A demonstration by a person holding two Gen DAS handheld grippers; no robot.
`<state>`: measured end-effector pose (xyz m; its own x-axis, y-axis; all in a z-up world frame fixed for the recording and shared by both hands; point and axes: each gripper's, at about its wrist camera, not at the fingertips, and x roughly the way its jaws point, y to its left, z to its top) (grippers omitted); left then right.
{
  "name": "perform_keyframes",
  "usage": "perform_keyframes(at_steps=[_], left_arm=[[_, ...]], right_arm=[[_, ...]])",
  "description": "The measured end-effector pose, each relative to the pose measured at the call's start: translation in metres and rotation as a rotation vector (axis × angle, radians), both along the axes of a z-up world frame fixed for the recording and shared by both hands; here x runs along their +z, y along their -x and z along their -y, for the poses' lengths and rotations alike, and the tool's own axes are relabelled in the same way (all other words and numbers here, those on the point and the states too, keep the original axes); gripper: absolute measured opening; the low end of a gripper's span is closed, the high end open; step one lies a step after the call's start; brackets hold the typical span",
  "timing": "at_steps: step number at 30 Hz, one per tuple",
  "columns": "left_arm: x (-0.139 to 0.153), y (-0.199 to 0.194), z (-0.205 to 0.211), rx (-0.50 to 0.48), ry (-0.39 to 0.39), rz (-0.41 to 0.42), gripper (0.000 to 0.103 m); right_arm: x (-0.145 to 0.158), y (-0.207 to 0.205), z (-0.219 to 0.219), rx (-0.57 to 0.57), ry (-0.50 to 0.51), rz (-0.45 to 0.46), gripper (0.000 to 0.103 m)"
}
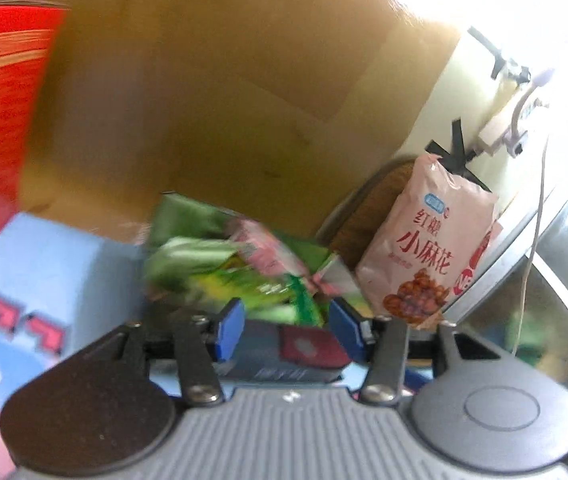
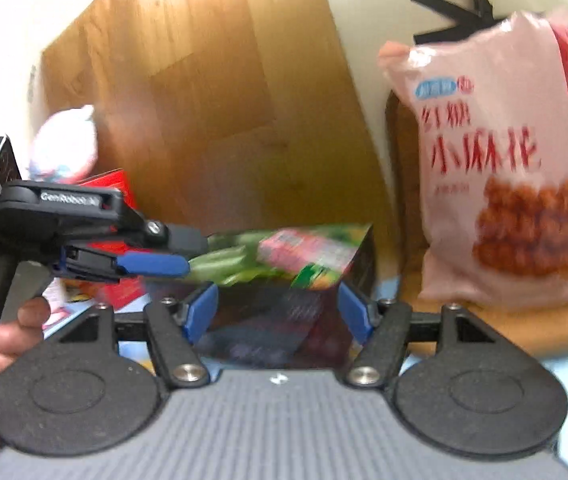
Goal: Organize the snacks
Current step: 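Move the left gripper down to the yellow peanut bag, then close the left gripper on the yellow peanut bag and lift it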
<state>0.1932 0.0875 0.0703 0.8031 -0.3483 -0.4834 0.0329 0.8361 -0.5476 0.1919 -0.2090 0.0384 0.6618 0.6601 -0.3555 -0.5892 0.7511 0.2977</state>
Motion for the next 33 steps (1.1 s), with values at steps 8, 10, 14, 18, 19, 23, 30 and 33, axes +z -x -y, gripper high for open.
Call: perform_keyframes(at_steps=[8,10,14,18,19,23,30,33], left_arm=[[-0.047,0.028,-0.034,0.098,0.032,-0.169,0.051],[-0.055,0.028,-0.031,0.088,0.037,-0.187,0.051],[-0.065,0.024,-0.015,0.085,-0.001,-0.233,0.028],[-0.064,0.04,-0.01,0.081,0.007,-0.247,0.026],[-0.064,0.049,-0.008,0.074,0.01,-0.246,0.026],[-0.062,0.095,0.009,0.029,-0.012,-0.228,0.026],[-0.062,0.187,0.041,-0.04,0.047,-0.234,0.024],[-0.062,0.217,0.054,-0.064,0.058,-0.228,0.024]], right_arm=[[-0.024,0.031,-0.056,0.217,0.112,-0.146,0.077],[-0.027,0.032,-0.07,0.239,0.142,-0.15,0.081],[-0.029,0.03,-0.094,0.256,0.222,-0.147,0.074],[-0.029,0.042,-0.095,0.287,0.286,-0.107,0.066],[-0.029,0.046,-0.091,0.301,0.287,-0.103,0.066],[-0.029,0.074,-0.067,0.383,0.273,-0.09,0.067],[-0.025,0.134,-0.018,0.521,0.247,-0.075,0.068],[-0.024,0.156,-0.002,0.557,0.239,-0.088,0.068]])
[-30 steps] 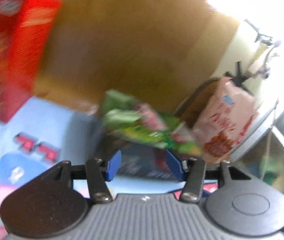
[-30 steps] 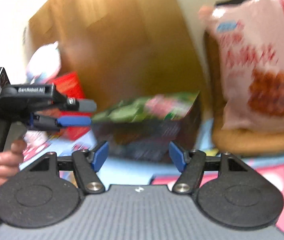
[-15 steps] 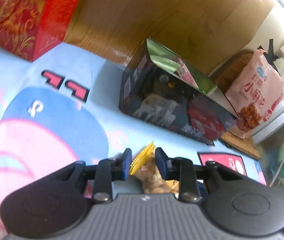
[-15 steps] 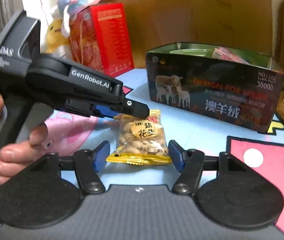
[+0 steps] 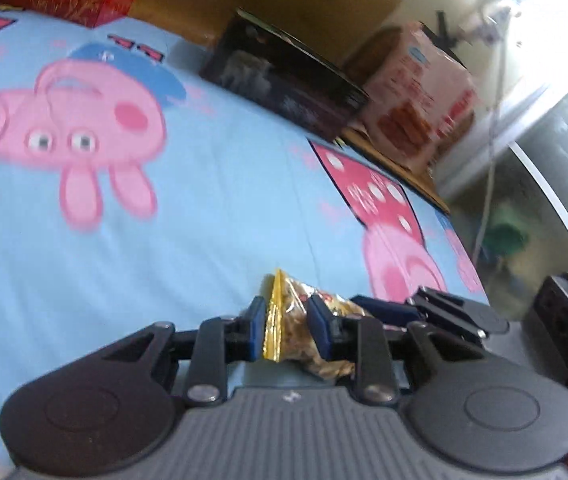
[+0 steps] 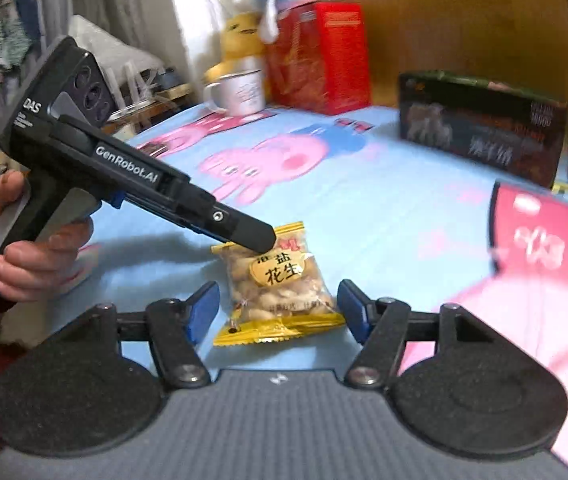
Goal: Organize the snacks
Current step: 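Close the left gripper on the yellow peanut bag and lift it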
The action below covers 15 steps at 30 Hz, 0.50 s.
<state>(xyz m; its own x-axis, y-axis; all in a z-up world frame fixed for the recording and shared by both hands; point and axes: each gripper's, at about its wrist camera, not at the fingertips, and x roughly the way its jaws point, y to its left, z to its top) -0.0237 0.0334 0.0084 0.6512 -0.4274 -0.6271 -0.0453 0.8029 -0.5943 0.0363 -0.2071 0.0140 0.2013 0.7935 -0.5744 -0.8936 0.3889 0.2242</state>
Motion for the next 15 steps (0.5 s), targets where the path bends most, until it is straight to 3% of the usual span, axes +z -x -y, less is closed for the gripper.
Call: perform_keyframes(at_steps=[4,6,8,10,15], left_arm=[[0.005,0.022,0.016,-0.034,-0.02,0.015,0.025],[0.01,0.027,0.019,-0.062,-0.034,0.018,0.032],[0.016,0.028,0.017,-0.064,-0.053,0.03,0.036],[0.02,0.026,0.013,-0.04,-0.065,0.035,0.05],[0.016,0.015,0.01,-0.032,-0.027,0.011,0.051]], right_arm=[[-0.001,0.02,0.016,-0.04,-0.016,-0.001,0.081],[-0.002,0.029,0.025,-0.089,-0.032,0.003,0.087],[-0.003,0.036,0.031,-0.126,-0.045,0.014,0.087],[-0.004,0.036,0.033,-0.149,-0.057,0.014,0.087],[-0.005,0.038,0.027,-0.162,-0.045,0.024,0.086]])
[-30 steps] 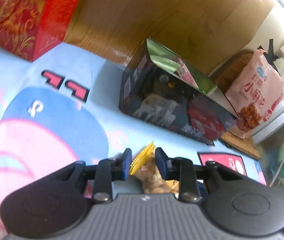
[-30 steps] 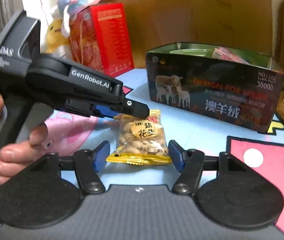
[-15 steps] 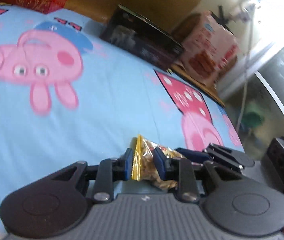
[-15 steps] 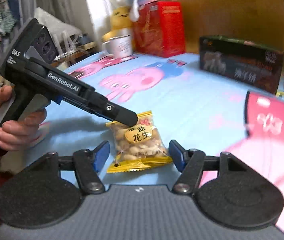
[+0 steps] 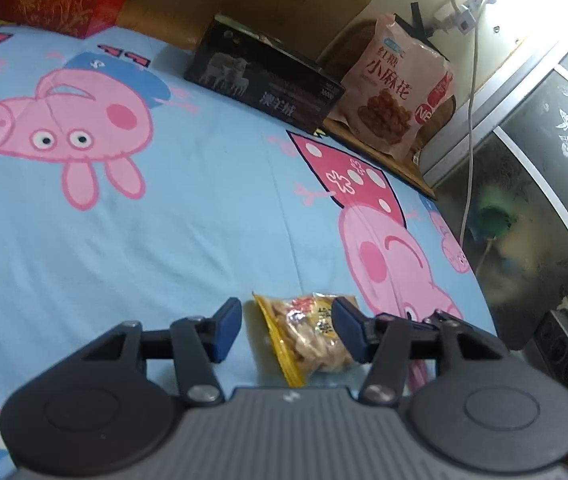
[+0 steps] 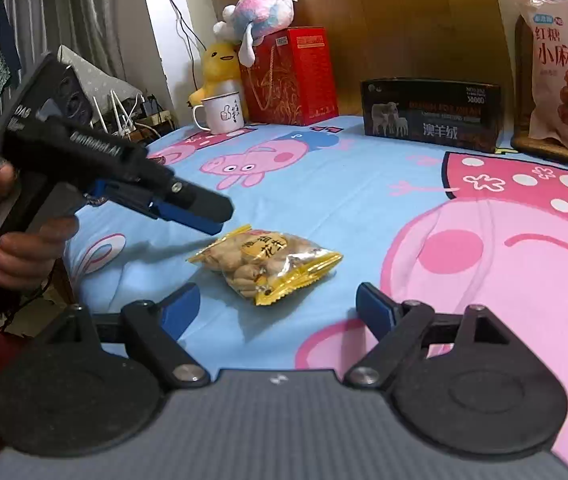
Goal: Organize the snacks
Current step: 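Close the left gripper on the yellow peanut bag and lift it, then carry the yellow peanut bag into the metal tin and open the left gripper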
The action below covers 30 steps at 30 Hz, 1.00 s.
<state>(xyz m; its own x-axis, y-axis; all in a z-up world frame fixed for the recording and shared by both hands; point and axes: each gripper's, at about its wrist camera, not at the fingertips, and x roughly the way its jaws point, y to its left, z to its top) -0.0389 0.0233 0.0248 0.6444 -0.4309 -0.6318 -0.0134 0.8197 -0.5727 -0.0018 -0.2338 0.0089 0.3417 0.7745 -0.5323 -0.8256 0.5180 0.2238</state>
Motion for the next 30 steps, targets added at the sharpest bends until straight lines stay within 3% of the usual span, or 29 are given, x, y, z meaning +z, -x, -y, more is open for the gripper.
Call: perform_keyframes(at_steps=[3,11,19,23,30], left_arm=[[-0.006,-0.005,0.007,-0.013,-0.005,-0.012,0.05],[-0.007,-0.004,0.019,-0.079,-0.023,-0.011,0.034],[-0.005,0.015,0.039,-0.245,-0.054,-0.003,0.034],[-0.007,0.018,0.042,-0.317,-0.033,-0.015,0.035],[0.01,-0.028,0.034,-0.266,-0.027,-0.002,0.033]], right_arm=[[-0.001,-0.001,-0.007,0.005,0.015,0.002,0.084],[-0.001,0.001,-0.012,0.013,0.027,0.002,0.047],[0.002,0.018,0.003,0.092,0.062,-0.021,0.043],[0.002,0.019,0.016,0.108,0.039,-0.095,0.043],[0.008,-0.005,0.011,0.0,-0.023,-0.119,0.039]])
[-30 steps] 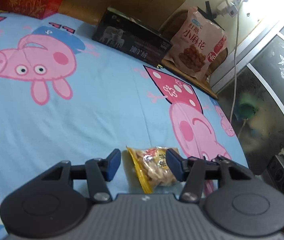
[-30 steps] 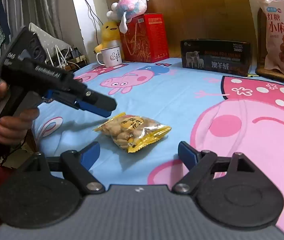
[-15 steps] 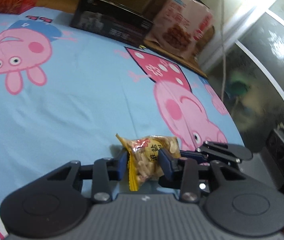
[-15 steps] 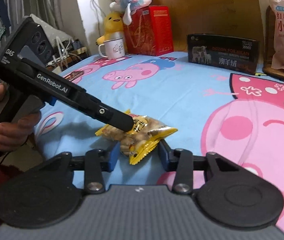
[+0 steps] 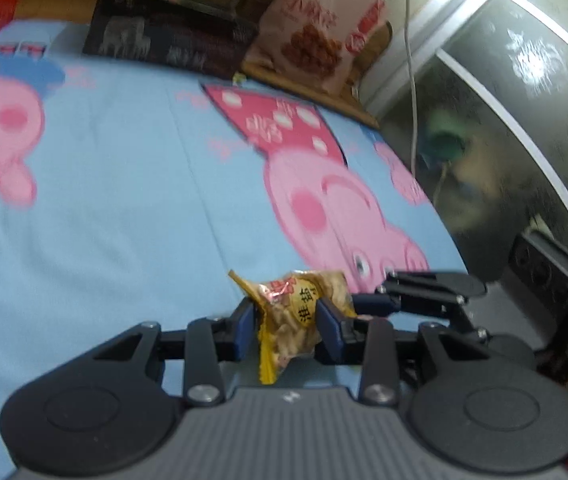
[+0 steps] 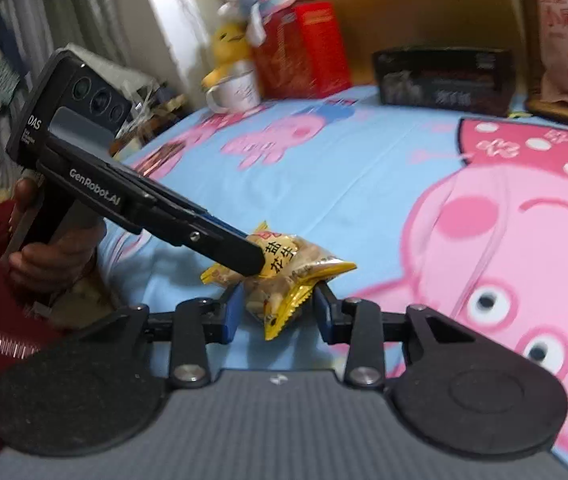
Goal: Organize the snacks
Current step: 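Carry the yellow peanut bag into the metal tin and open the left gripper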
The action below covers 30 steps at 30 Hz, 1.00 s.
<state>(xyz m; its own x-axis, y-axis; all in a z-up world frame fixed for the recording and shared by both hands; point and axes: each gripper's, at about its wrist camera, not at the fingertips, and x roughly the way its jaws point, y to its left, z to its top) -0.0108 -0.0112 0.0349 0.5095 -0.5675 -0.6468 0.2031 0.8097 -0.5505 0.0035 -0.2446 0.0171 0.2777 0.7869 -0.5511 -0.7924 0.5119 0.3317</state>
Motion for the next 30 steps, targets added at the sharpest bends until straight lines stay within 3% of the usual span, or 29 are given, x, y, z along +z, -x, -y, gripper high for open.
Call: perform_keyframes(at_steps=[7,15,20,24,29,30], left_arm=[[0.038,-0.064,-0.007,0.047,-0.075,0.094,0.033],[0.101,-0.154,-0.039,0.133,-0.065,0.168,0.033],[0.131,-0.194,-0.052,0.194,-0.08,0.266,0.033],[0.117,-0.232,-0.057,0.238,-0.094,0.26,0.034],[0.072,-0.277,-0.06,0.278,-0.142,0.196,0.036],[0.063,-0.284,-0.06,0.299,-0.159,0.186,0.04]], right_arm=[[0.021,-0.055,-0.016,-0.097,-0.037,0.069,0.037],[0.071,-0.144,-0.04,-0.173,-0.138,0.138,0.036],[0.104,-0.185,-0.055,-0.212,-0.184,0.231,0.035],[0.098,-0.212,-0.069,-0.252,-0.183,0.251,0.035],[0.06,-0.245,-0.084,-0.296,-0.134,0.204,0.037],[0.051,-0.252,-0.088,-0.305,-0.116,0.199,0.038]])
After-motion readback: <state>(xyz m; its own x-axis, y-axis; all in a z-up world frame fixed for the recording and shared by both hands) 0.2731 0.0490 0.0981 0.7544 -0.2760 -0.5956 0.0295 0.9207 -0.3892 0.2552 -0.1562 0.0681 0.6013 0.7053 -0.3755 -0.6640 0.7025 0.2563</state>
